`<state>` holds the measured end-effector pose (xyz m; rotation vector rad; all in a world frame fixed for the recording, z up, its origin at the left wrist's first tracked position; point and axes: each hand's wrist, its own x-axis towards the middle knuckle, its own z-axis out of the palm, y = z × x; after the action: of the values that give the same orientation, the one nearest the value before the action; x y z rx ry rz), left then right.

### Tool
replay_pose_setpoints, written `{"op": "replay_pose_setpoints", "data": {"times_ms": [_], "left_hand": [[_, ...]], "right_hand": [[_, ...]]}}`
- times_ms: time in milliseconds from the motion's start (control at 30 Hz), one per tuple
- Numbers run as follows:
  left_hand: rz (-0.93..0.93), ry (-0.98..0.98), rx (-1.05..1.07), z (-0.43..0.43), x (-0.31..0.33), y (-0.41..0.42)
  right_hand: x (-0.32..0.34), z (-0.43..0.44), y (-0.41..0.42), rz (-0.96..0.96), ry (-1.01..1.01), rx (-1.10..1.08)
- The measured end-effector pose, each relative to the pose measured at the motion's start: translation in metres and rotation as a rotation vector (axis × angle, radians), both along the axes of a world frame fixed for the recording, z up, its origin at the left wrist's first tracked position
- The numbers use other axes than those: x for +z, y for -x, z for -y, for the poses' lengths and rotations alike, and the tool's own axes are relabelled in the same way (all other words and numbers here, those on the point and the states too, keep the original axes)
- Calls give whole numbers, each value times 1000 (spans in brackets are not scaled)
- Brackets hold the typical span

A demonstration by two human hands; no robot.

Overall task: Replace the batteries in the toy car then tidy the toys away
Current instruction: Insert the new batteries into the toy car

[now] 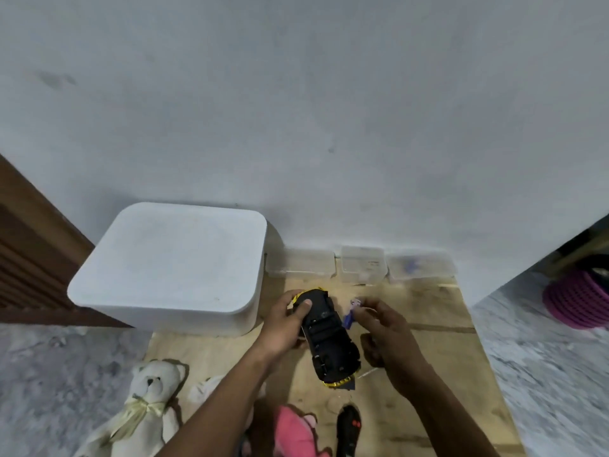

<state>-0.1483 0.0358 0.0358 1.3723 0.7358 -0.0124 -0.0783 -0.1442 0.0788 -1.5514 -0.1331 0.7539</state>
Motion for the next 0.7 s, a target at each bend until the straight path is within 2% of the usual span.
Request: {"op": "replay_pose_setpoints", "data": {"times_ms": [267,700], "left_hand": [[115,-14,-8,-4,28,21],[189,-4,-84,-4,53,36]], "right_hand": [[15,-24,38,381,190,-88],[18,-27,56,509,233,-241]]}}
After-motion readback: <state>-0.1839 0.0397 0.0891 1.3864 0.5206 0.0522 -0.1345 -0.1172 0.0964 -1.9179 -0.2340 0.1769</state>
